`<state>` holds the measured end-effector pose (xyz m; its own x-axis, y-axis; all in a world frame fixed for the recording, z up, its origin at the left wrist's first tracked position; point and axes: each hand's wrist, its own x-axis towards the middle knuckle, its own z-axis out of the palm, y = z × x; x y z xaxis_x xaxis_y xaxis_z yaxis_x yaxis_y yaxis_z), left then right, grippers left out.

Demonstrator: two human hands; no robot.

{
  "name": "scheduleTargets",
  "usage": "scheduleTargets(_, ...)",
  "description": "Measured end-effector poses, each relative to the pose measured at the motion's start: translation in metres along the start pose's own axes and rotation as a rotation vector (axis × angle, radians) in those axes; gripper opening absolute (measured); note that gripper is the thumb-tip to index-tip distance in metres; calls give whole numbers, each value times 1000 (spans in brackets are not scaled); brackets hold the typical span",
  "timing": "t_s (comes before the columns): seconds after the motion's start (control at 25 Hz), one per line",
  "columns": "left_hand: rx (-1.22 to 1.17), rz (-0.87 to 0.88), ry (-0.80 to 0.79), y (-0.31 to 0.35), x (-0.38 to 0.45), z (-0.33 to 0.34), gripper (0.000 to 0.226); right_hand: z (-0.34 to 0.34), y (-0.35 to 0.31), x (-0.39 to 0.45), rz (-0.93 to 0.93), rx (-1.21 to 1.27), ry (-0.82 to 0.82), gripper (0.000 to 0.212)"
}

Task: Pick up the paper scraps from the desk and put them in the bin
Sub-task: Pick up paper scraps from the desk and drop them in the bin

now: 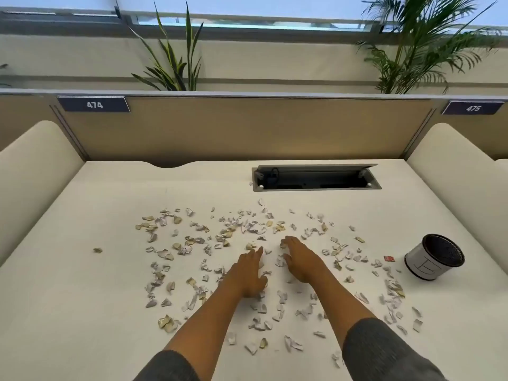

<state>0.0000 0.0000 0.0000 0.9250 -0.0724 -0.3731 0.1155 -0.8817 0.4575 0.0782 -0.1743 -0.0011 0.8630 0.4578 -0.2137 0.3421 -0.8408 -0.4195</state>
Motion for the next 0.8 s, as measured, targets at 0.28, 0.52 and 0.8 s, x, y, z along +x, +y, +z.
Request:
scheduleTargets(0.28,37,43,-43,0,-10,12,71,26,0,-29,-49,-1,-124,55)
scheduleTargets(0.52,154,112,52,-6,-8,9,31,34,-1,-40,-56,-58,-165,65)
scheduleTargets(0.8,304,79,104,-10,-15,11,23,38,-12,-47,-40,-142,45,20)
